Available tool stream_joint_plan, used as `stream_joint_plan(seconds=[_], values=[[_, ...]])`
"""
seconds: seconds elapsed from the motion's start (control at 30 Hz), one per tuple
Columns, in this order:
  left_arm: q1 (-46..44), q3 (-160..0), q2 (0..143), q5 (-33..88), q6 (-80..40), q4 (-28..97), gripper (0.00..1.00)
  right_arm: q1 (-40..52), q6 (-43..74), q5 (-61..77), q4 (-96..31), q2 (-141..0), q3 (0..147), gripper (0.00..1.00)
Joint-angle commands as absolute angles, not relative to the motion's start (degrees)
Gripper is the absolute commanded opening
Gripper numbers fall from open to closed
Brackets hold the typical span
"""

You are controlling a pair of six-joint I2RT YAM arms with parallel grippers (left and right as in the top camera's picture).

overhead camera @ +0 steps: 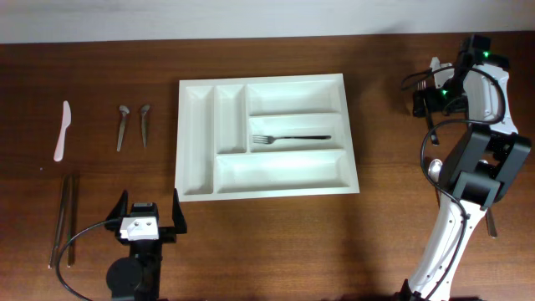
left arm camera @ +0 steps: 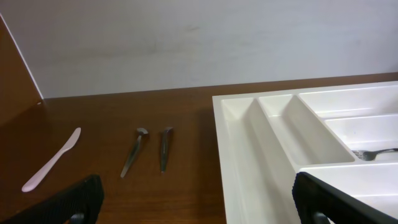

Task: Pack container
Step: 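Align the right gripper over the middle silver fork and descend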

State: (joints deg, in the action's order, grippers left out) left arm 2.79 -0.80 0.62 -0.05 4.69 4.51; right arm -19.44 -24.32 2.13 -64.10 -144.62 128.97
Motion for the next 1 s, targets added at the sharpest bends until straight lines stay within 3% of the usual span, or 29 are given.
stream_joint_plan(seconds=[0.0, 0.47, 0.6, 0.83, 0.97], values=[[3.16, -0.51, 0.36, -0.01, 4.14, 4.71, 0.99, -19.09, -23.22, 1.23, -63.66, -145.43, 128.51, 0.99], [3.16, -0.51, 0.36, -0.01, 4.14, 4.71, 0.99, -19.07, -23.27, 0.78, -63.4, -147.61, 128.4, 0.98], [3.16, -0.51, 0.36, -0.01, 4.14, 4.71, 0.99, -19.07, -23.24, 0.8, -63.11, -147.61, 128.4, 0.86], [3.16, -0.51, 0.36, -0.01, 4.14, 4.71, 0.99, -19.07, -23.22, 0.8, -62.52, -147.61, 128.4, 0.73], [3.16, -0.51, 0.36, -0.01, 4.14, 4.71, 0.99, -19.07, -23.2, 0.8, -61.98, -147.61, 128.4, 0.57]])
